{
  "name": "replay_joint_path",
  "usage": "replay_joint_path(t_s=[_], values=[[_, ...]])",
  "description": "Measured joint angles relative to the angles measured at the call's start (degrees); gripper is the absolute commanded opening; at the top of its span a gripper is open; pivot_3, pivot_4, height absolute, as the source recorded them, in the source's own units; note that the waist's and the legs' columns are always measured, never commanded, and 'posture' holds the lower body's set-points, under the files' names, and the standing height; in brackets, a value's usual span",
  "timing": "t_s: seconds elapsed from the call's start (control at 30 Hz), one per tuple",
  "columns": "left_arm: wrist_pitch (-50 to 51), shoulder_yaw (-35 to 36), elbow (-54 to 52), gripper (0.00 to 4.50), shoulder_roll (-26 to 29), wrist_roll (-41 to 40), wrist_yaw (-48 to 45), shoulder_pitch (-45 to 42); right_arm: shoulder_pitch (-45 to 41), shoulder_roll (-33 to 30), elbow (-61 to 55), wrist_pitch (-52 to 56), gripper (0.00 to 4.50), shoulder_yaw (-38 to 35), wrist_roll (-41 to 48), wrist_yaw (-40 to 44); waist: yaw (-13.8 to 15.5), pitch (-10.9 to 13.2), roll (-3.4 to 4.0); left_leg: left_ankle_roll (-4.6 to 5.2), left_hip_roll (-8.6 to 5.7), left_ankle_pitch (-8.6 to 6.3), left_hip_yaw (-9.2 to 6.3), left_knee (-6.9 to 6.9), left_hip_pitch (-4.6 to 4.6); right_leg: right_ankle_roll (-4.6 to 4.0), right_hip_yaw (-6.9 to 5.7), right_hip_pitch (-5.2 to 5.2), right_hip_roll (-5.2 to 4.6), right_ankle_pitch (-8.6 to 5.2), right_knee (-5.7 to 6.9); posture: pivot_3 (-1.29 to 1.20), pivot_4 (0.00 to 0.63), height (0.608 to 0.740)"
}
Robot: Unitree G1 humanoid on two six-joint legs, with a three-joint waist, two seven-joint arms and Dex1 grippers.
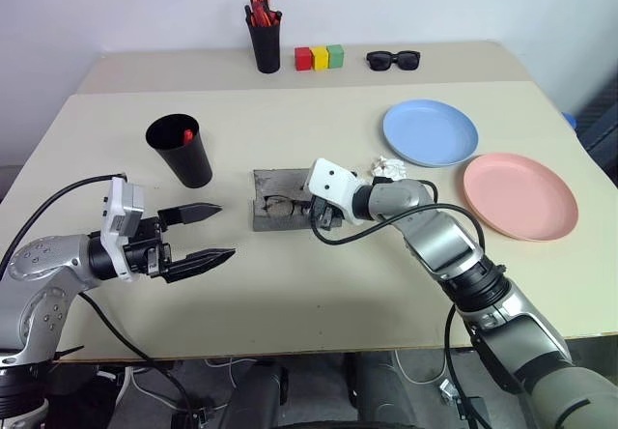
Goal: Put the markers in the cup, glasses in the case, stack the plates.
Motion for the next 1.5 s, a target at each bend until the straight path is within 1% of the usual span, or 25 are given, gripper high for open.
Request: replay_joint_path(t_s=[0.1, 0.23, 0.5, 0.57, 0.63, 0.67, 0.73, 0.8, 0.87, 0.93, 0.97, 1.07, 1.23, 1.37, 1.5], values=[[0.0, -0.29, 0.0, 4.5, 0.0, 0.01, 0.0, -0.07, -0.01, 1.02, 0.13, 1.35, 4.45, -1.22, 0.13, -0.85, -0.01, 0.0, 0.0, 0.0, 0.0, 0.0, 0.0, 0.0, 0.0, 0.0, 0.0, 0.0, 0.0, 0.0, 0.0, 0.0, 0.15, 0.74], [0.0, -1.18, 0.04, 4.5, 0.0, 0.02, 0.03, -0.07, -0.06, 2.83, 0.47, 2.89, 4.45, -5.69, 2.4, -1.66, 0.05, 0.0, 0.0, 0.0, 0.0, 0.0, -0.01, 0.0, 0.0, 0.0, 0.0, 0.0, 0.0, 0.0, 0.0, 0.0, 0.15, 0.74], [-0.09, -1.66, 1.07, 4.5, -0.53, 0.12, 1.78, -1.52, -2.55, 7.66, 1.04, 7.37, 4.45, -20.3, 12.88, -3.6, 0.0, 0.0, 0.0, 0.0, 0.0, 0.0, -0.03, -0.01, 0.01, -0.01, 0.0, 0.0, 0.0, 0.01, 0.0, 0.0, 0.15, 0.74], [0.25, -2.03, 1.61, 4.5, -1.88, 0.02, 3.72, -3.66, -2.48, 8.24, 1.15, 8.2, 4.45, -23.81, 15.88, -4.24, 0.23, 0.0, 0.0, -0.01, -0.01, 0.0, -0.05, -0.01, 0.0, -0.01, 0.0, 0.01, 0.0, 0.01, 0.01, 0.0, 0.15, 0.74], [1.33, -2.2, 2.93, 4.5, -2.91, -0.26, 5.87, -6.04, -1.94, 7.72, 0.99, 8.47, 4.45, -25.77, 18.18, -3.8, 0.42, 0.0, 0.0, -0.01, -0.01, 0.01, -0.06, 0.0, 0.0, -0.01, -0.01, 0.03, 0.0, 0.02, 0.0, 0.0, 0.15, 0.74], [2.16, -2.48, 3.92, 4.24, -3.79, -0.36, 7.39, -7.78, -0.9, 6.79, 0.48, 8.46, 4.49, -26.56, 19.48, -2.81, 0.58, 0.0, 0.0, -0.01, -0.02, 0.01, -0.07, 0.0, 0.0, -0.01, -0.02, 0.06, 0.0, 0.02, -0.01, 0.0, 0.15, 0.74], [2.84, -3.96, 6.57, 3.59, -6.22, 0.51, 11.07, -11.9, 2.84, 3.6, -2.07, 8.22, 4.5, -27.52, 22.47, 0.99, 0.72, 0.0, 0.0, 0.0, -0.05, 0.01, -0.11, 0.02, 0.0, 0.0, -0.06, 0.11, -0.02, 0.02, -0.03, 0.0, 0.15, 0.74], [2.68, -6.6, 8.68, 2.56, -9.47, 2.53, 14.18, -15.67, 8.99, -1.52, -7.43, 7.06, 4.5, -27.83, 25.71, 7.09, 0.95, -0.01, -0.01, 0.02, -0.07, -0.01, -0.11, 0.05, -0.06, 0.01, -0.09, 0.14, -0.03, 0.02, -0.13, 0.0, 0.15, 0.74], [2.41, -9.36, 9.94, 1.52, -12.29, 4.64, 16.64, -18.87, 14.77, -5.98, -12.61, 5.77, 4.5, -28.03, 28.36, 12.28, 0.6, 0.0, -0.02, 0.06, -0.07, -0.03, -0.07, 0.08, -0.11, 0.03, -0.09, 0.12, -0.05, 0.01, -0.15, 0.0, 0.15, 0.74], [1.01, -12.25, 12.71, 0.51, -15.6, 8.03, 20.11, -23.49, 17.45, -8.31, -15.66, 5.87, 4.5, -28.47, 30.48, 14.4, -0.01, 0.0, -0.02, 0.06, -0.05, -0.03, 0.06, 0.11, -0.07, 0.07, -0.02, 0.08, -0.05, 0.04, -0.12, 0.0, 0.15, 0.74], [-0.37, -13.75, 14.69, 0.09, -17.34, 10.25, 22.07, -25.97, 18.25, -9.1, -16.81, 5.82, 4.5, -28.62, 30.75, 14.68, -0.07, 0.0, -0.02, 0.04, -0.04, -0.02, 0.08, 0.11, 0.02, 0.06, 0.0, 0.12, -0.03, 0.05, -0.09, 0.0, 0.15, 0.74], [-4.32, -16.21, 22.38, 0.09, -21.94, 16.54, 28.25, -32.11, 20.26, -9.6, -18.99, 5.63, 4.5, -28.87, 32.23, 14.51, 0.18, 0.0, -0.03, 0.02, 0.02, -0.01, 0.06, 0.07, 0.36, 0.06, -0.01, 0.44, 0.04, 0.04, -0.08, 0.0, 0.15, 0.74], [-8.86, -18.5, 35.72, 0.09, -27.25, 23.44, 34.14, -40.05, 24.45, -10.46, -24.18, 4.87, 4.5, -29.29, 35.5, 14.94, 0.68, 0.02, -0.07, 0.03, -0.07, -0.01, 0.03, 0.19, 0.29, 0.17, -0.01, 0.52, -0.03, 0.1, -0.15, 0.0, 0.15, 0.74], [-12.69, -19.28, 49.46, 0.09, -29.77, 27.57, 36.23, -47.15, 25.22, -11.33, -24.94, 3.52, 4.5, -29.6, 35.75, 13.86, 0.68, 0.03, -0.1, 0.04, -0.1, -0.01, 0.03, 0.2, 0.28, 0.2, -0.02, 0.52, -0.04, 0.12, -0.18, 0.0, 0.15, 0.74], [-12.27, -19.63, 59.46, 0.09, -31.86, 29.1, 35.79, -52.81, 25.25, -11.29, -24.94, 2.94, 4.5, -29.5, 35.86, 12.07, 0.48, 0.04, -0.1, 0.05, -0.1, -0.02, 0.03, 0.19, 0.28, 0.2, -0.03, 0.51, -0.04, 0.12, -0.19, 0.0, 0.15, 0.74]])
